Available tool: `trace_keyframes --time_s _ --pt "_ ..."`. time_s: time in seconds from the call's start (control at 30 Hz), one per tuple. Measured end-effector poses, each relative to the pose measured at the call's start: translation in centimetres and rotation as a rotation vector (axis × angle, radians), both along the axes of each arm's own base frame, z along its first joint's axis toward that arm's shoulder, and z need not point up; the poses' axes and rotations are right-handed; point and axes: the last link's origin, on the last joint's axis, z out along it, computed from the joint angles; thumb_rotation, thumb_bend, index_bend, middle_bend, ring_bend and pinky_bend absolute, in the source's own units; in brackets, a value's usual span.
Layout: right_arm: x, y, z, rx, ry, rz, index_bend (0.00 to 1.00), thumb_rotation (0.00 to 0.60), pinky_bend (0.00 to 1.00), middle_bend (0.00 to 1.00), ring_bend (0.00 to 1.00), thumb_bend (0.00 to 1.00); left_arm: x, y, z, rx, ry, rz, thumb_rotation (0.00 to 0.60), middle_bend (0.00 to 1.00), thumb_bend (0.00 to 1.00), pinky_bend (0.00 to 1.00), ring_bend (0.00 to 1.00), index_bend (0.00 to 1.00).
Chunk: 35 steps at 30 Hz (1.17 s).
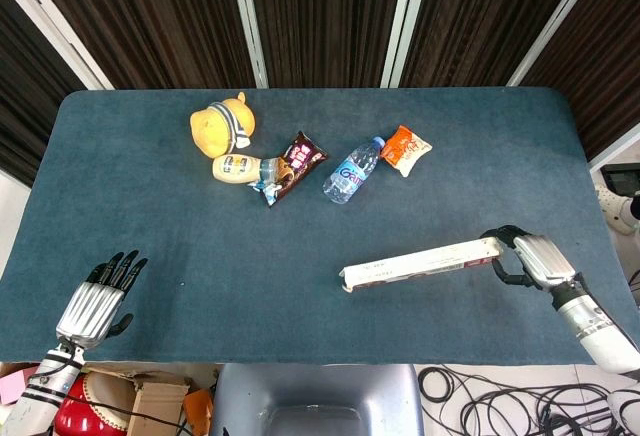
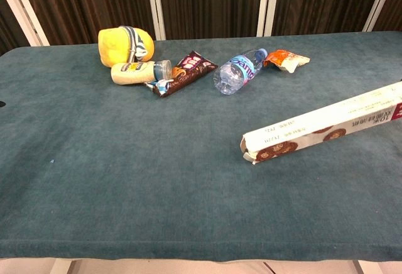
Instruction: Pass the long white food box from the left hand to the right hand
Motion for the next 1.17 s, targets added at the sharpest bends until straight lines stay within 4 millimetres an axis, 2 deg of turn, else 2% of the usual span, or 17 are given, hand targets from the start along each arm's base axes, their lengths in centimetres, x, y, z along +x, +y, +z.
trace_keyframes --time_s 0.1,0.23,0.43,0.63,0.83,0.93,1.17 --pt "0.0 0.0 -0.2 -0.018 0.049 0.002 0.04 0.600 0.13 0.05 0.00 0.15 -0.3 -0.2 0.2 0.014 0.001 0.005 0.600 0.00 0.27 0.20 0.00 0.00" --pt "0.5 0.3 -0.6 -0.032 0.066 0.005 0.00 0.600 0.10 0.00 0.00 0.13 -0.9 -0.5 0.5 0.029 -0.008 0.019 0.600 0.00 0.26 0.20 0.00 0.00" --pt "2.2 1.1 -0.7 -0.089 -0.002 0.072 0.00 0.600 0.10 0.00 0.00 0.12 -1.7 -1.2 1.2 0.058 -0.021 0.038 0.600 0.00 0.26 0.20 0.00 0.00" --pt "3.7 3.5 -0.1 -0.205 0.030 0.161 0.00 0.600 0.10 0.00 0.00 0.12 -1.9 -2.2 2.4 0.113 -0.014 0.025 0.600 0.00 0.26 0.20 0.00 0.00" --pt "4.3 6.2 -0.2 -0.316 0.204 0.114 0.00 0.600 0.10 0.00 0.00 0.12 -2.1 -3.9 3.9 0.195 0.022 0.028 0.600 0.00 0.26 0.19 0.00 0.00" --pt "4.7 7.5 -0.1 -0.360 0.242 0.059 0.00 0.600 0.11 0.00 0.00 0.12 -2.3 -4.1 4.2 0.208 0.024 0.055 0.600 0.00 0.27 0.19 0.00 0.01" --pt "4.7 8.2 0.0 -0.361 0.217 0.019 0.00 0.600 0.11 0.00 0.00 0.12 -2.4 -4.0 4.5 0.207 0.018 0.081 0.600 0.00 0.26 0.19 0.00 0.01"
